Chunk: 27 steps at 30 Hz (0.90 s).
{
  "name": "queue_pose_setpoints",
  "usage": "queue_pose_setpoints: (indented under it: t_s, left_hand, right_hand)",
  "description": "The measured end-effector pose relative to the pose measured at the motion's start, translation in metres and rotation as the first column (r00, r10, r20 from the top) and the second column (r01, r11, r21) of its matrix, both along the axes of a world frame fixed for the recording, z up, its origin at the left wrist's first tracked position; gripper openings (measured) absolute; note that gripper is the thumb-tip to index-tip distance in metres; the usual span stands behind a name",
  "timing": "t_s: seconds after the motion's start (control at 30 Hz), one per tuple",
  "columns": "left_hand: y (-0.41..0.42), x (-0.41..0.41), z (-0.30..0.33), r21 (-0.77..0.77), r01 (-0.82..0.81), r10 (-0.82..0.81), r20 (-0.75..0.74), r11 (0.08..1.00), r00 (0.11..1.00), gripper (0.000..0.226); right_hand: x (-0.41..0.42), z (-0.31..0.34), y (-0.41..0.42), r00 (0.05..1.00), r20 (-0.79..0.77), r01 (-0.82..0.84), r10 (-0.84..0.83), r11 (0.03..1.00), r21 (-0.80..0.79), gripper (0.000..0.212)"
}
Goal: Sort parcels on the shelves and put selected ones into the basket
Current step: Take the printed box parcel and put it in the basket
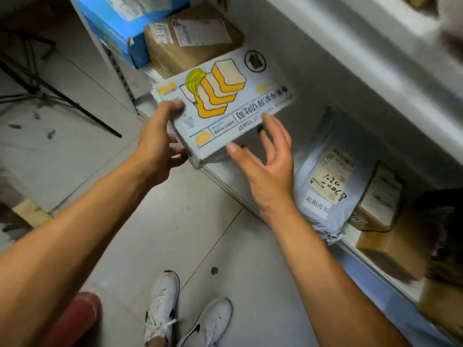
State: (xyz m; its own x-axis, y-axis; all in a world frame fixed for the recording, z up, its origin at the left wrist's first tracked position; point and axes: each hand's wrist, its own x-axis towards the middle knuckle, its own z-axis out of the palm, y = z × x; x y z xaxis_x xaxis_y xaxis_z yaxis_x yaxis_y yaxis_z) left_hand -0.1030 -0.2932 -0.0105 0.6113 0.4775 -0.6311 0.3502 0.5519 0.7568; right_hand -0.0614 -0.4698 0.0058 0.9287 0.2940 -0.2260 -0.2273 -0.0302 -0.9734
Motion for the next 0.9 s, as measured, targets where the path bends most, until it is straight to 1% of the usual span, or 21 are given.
queue_pose_setpoints:
  t_s: [0.07, 0.1, 0.13, 0.17, 0.2, 0.23, 0.3, 0.33, 0.37, 0.43, 0.47, 0.5, 0.53, 0.57, 0.6, 0.63, 0.7, 0.77, 0.8, 0.87, 0.9]
  left_hand:
    - [-0.005, 0.027, -0.011, -0.167, -0.010, 0.014, 0.026, 0.986, 1.000, 0.045]
    - [-0.010, 0.041, -0.015, -0.221, 0.014, -0.003, 0.050, 0.975, 0.999, 0.050]
    - [-0.015, 0.056, -0.017, -0.230, 0.062, -0.047, 0.070, 0.971, 0.996, 0.053]
    - [-0.019, 0.071, -0.018, -0.206, 0.104, -0.090, 0.076, 0.973, 0.993, 0.050]
    - [-0.023, 0.082, -0.018, -0.143, 0.119, -0.111, 0.066, 0.982, 0.992, 0.041]
    - [-0.024, 0.090, -0.018, -0.082, 0.099, -0.095, 0.048, 0.992, 0.994, 0.031]
    - [-0.024, 0.099, -0.021, -0.001, -0.014, 0.014, 0.052, 1.000, 0.999, 0.026]
    - [-0.028, 0.099, -0.022, 0.042, -0.051, 0.048, 0.068, 0.998, 0.997, 0.029]
    - [-0.035, 0.098, -0.028, 0.111, -0.040, 0.034, 0.051, 0.993, 0.998, 0.033]
    - [-0.063, 0.086, -0.040, 0.315, 0.075, -0.059, -0.059, 0.946, 0.997, 0.042]
    - [-0.084, 0.078, -0.046, 0.380, 0.159, -0.131, -0.099, 0.911, 0.986, 0.048]
    - [-0.106, 0.072, -0.050, 0.397, 0.271, -0.248, -0.109, 0.877, 0.963, 0.054]
    - [-0.129, 0.069, -0.052, 0.363, 0.409, -0.393, -0.122, 0.837, 0.911, 0.059]
    - [-0.152, 0.067, -0.053, 0.305, 0.535, -0.526, -0.119, 0.788, 0.842, 0.062]
    - [-0.171, 0.067, -0.053, 0.221, 0.643, -0.637, -0.107, 0.734, 0.764, 0.061]
    - [-0.186, 0.068, -0.055, 0.162, 0.702, -0.697, -0.098, 0.693, 0.711, 0.060]
    - [-0.198, 0.071, -0.060, 0.169, 0.728, -0.713, -0.149, 0.665, 0.685, 0.067]
    - [-0.192, 0.071, -0.067, 0.136, 0.726, -0.701, -0.192, 0.674, 0.687, 0.068]
    - [-0.184, 0.067, -0.071, 0.070, 0.736, -0.715, -0.190, 0.674, 0.673, 0.070]
    - [-0.168, 0.051, -0.071, -0.064, 0.758, -0.759, -0.102, 0.650, 0.643, 0.082]
    - [-0.162, 0.039, -0.070, -0.095, 0.772, -0.776, -0.027, 0.629, 0.630, 0.081]
  right_hand:
    - [0.013, 0.000, 0.012, 1.000, 0.012, -0.028, 0.029, 0.998, -0.050, 0.072]
    - [0.017, -0.002, 0.015, 1.000, 0.001, -0.025, 0.025, 0.997, -0.079, 0.070]
    - [0.017, -0.003, 0.015, 1.000, 0.005, -0.013, 0.013, 0.994, -0.107, 0.067]
    - [0.014, -0.006, 0.012, 1.000, 0.018, 0.005, -0.002, 0.990, -0.144, 0.064]
    - [0.009, -0.010, 0.005, 0.999, 0.023, 0.030, -0.026, 0.984, -0.175, 0.059]
    - [0.002, -0.014, -0.005, 0.998, 0.015, 0.068, -0.067, 0.977, -0.203, 0.054]
    - [-0.011, -0.020, -0.033, 0.983, 0.023, 0.182, -0.182, 0.947, -0.263, 0.043]
    - [-0.015, -0.021, -0.051, 0.966, 0.061, 0.257, -0.250, 0.914, -0.315, 0.039]
    - [-0.017, -0.021, -0.068, 0.940, 0.136, 0.341, -0.313, 0.858, -0.384, 0.038]
    - [-0.010, -0.021, -0.103, 0.874, 0.306, 0.486, -0.377, 0.675, -0.556, 0.044]
    - [-0.005, -0.021, -0.118, 0.865, 0.327, 0.498, -0.381, 0.574, -0.650, 0.055]
    - [0.000, -0.023, -0.130, 0.880, 0.291, 0.458, -0.377, 0.506, -0.731, 0.068]
    - [0.005, -0.029, -0.139, 0.903, 0.215, 0.389, -0.372, 0.494, -0.778, 0.080]
    - [0.008, -0.036, -0.144, 0.917, 0.138, 0.334, -0.374, 0.533, -0.777, 0.088]
    - [0.009, -0.042, -0.145, 0.923, 0.064, 0.300, -0.380, 0.602, -0.740, 0.091]
    - [0.007, -0.047, -0.143, 0.919, 0.035, 0.302, -0.394, 0.641, -0.706, 0.094]
    - [0.003, -0.058, -0.140, 0.903, 0.068, 0.352, -0.424, 0.640, -0.684, 0.106]
    - [-0.002, -0.069, -0.148, 0.897, 0.055, 0.359, -0.439, 0.650, -0.670, 0.113]
    - [-0.007, -0.071, -0.153, 0.888, 0.013, 0.358, -0.461, 0.672, -0.649, 0.107]
    - [-0.024, -0.065, -0.161, 0.849, -0.117, 0.390, -0.515, 0.760, -0.520, 0.074]
    - [-0.032, -0.069, -0.168, 0.820, -0.172, 0.436, -0.545, 0.791, -0.429, 0.057]
